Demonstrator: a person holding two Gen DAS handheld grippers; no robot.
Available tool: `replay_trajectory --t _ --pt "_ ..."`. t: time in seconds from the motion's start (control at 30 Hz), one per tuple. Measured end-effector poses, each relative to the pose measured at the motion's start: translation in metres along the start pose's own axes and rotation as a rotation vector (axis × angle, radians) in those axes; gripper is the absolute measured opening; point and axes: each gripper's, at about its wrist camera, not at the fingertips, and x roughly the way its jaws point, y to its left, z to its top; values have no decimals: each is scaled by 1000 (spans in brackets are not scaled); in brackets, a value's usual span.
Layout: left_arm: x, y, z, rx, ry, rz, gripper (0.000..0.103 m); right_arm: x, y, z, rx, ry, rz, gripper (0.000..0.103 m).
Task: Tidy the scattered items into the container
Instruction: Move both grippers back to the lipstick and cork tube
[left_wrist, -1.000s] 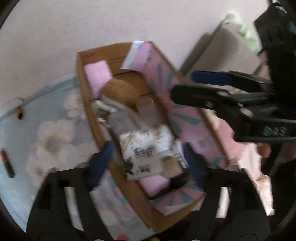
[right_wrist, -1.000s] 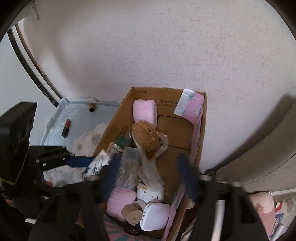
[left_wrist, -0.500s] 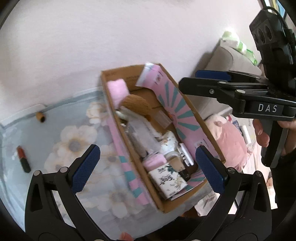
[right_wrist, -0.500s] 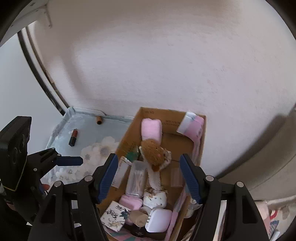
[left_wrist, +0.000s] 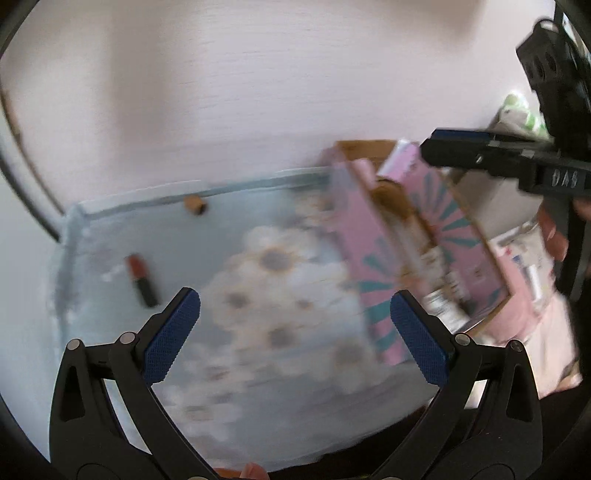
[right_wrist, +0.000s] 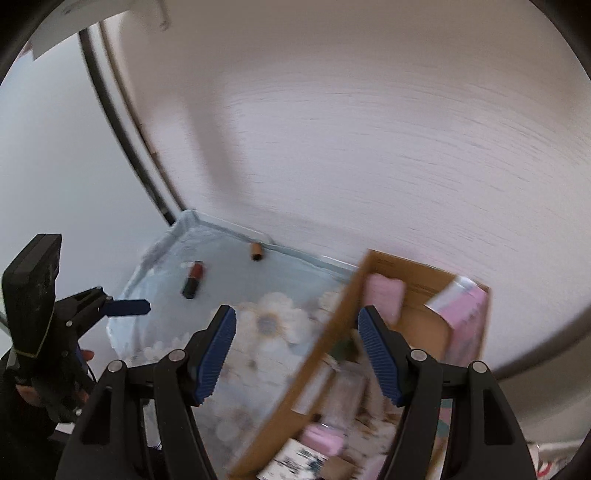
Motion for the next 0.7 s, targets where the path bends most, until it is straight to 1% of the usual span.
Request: replay_trajectory --t 0.03,0.1,0.13,0.2,0.27,0.33,0.37,0.43,0.53,0.7 --pt "-2 9 -3 22 -3 17 103 4 6 2 -9 4 12 65" --pt "-5 32 -9 97 -9 83 103 14 17 8 -21 14 34 65" --pt "-6 41 -10 132 -7 103 103 18 20 10 -23 18 40 65" --pt "-6 63 -11 208 -1 119 103 28 30 16 -25 24 55 65" --pt "-1 83 -9 317 13 131 103 37 37 20 -24 30 67 65" --pt "9 101 -7 446 45 138 103 45 42 22 -20 38 72 65" --pt "13 108 -6 489 58 139 103 53 46 24 -13 48 77 65" --pt "29 122 -2 571 93 122 103 66 52 28 0 61 83 65" --pt "58 135 3 651 151 68 103 90 61 35 33 80 80 65" --pt "108 147 -5 738 212 -16 103 147 69 39 108 106 58 65"
